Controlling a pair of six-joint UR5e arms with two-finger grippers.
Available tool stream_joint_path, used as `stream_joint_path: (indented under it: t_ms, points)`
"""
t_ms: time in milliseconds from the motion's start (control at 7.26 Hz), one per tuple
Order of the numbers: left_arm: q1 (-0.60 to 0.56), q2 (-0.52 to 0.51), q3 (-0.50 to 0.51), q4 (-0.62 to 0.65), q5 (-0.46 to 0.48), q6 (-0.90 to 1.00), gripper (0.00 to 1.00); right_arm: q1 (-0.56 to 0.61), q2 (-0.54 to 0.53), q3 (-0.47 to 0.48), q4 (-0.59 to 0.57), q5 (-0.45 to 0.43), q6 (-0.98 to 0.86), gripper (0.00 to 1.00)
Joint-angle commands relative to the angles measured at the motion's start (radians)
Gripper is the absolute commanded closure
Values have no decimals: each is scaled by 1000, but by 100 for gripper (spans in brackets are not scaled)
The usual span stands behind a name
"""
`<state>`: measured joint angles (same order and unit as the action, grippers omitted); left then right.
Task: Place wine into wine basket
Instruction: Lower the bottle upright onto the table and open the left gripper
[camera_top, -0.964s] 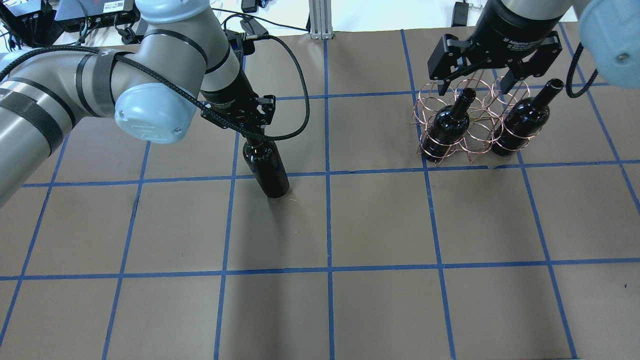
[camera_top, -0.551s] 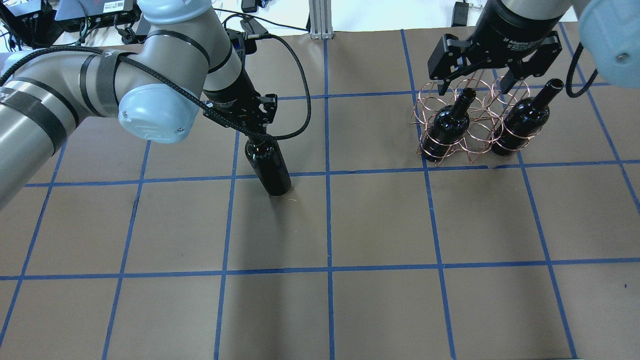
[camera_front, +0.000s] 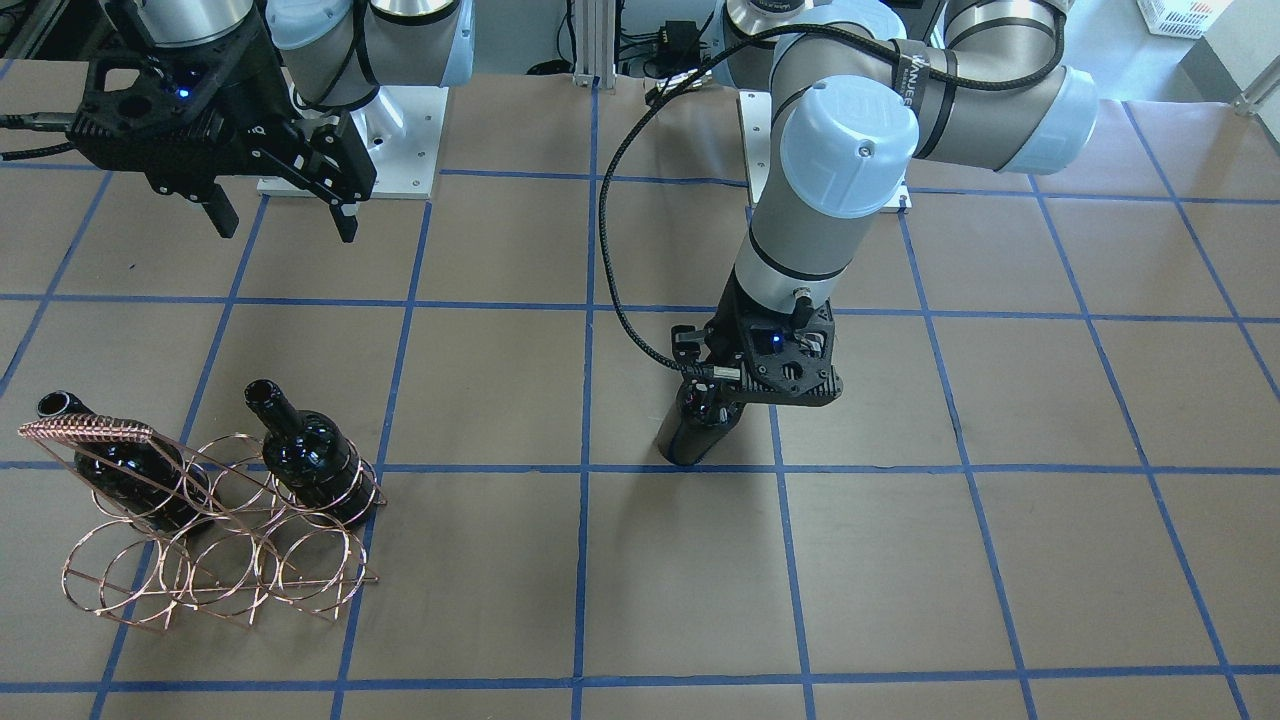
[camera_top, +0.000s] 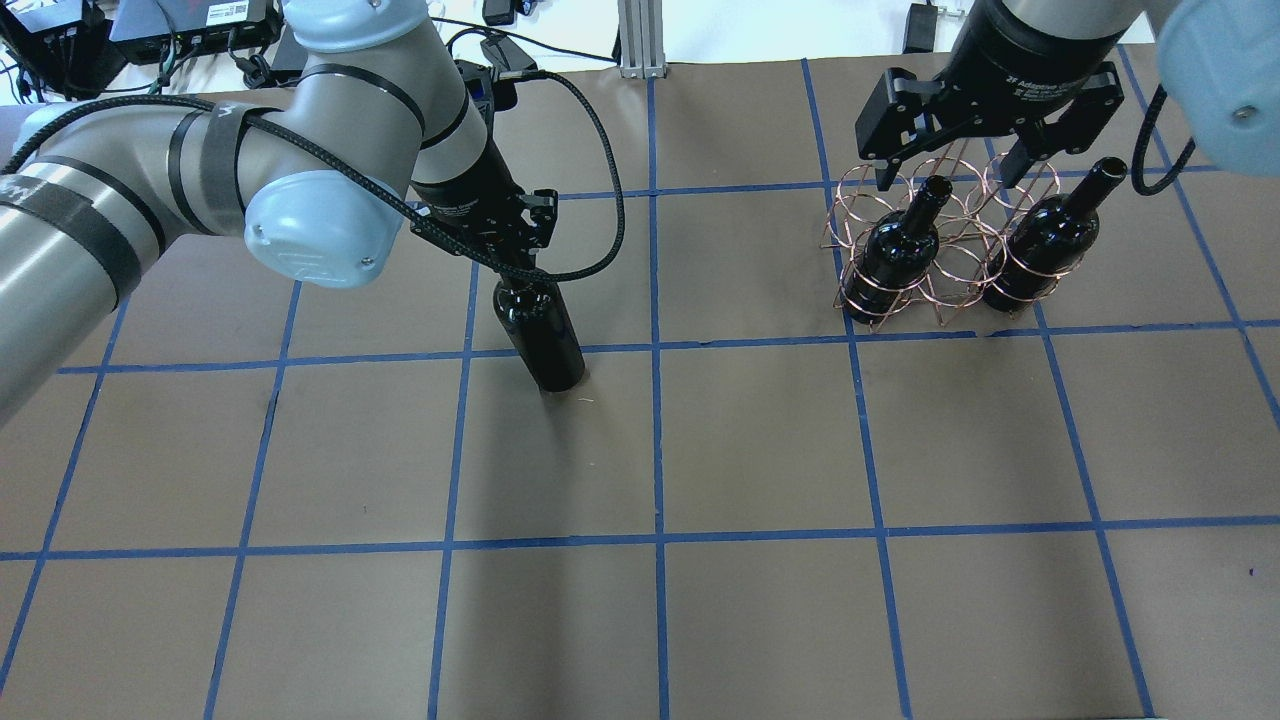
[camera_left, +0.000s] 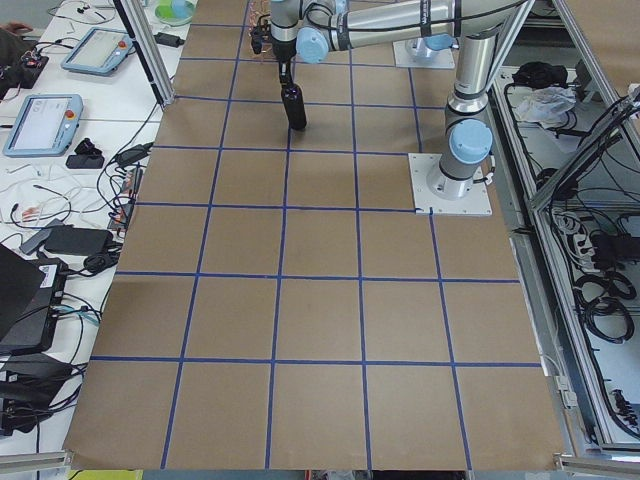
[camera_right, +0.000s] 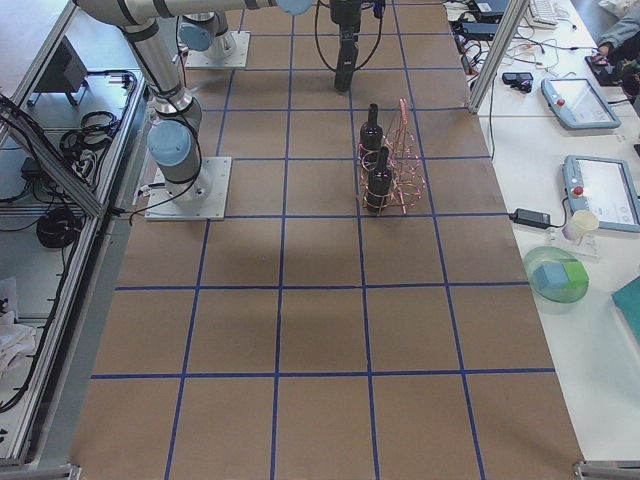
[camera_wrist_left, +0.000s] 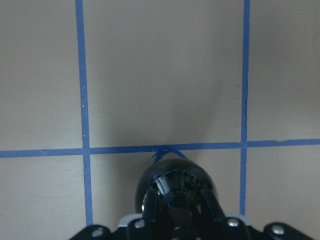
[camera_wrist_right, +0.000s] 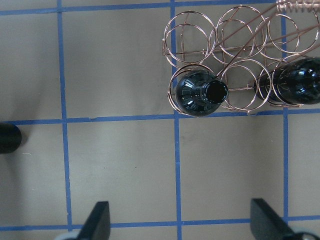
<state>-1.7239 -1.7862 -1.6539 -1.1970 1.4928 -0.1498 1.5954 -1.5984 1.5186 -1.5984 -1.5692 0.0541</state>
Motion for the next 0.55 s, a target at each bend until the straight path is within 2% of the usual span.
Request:
stream_joint_path:
  t_ms: [0, 138, 276, 413]
  points:
    - [-12, -1, -1, -3, 0, -2, 100, 0, 0, 2, 0, 0, 0, 0]
    - [-16, -2, -1, -4, 0, -2, 100, 0, 0, 0, 0, 2, 1, 0]
    - [-19, -4, -1, -4, 4, -4, 95, 0, 0, 2, 0, 2, 0, 0]
    - [-22, -4, -1, -3, 7, 1, 49, 0, 0, 0, 0, 2, 0, 0]
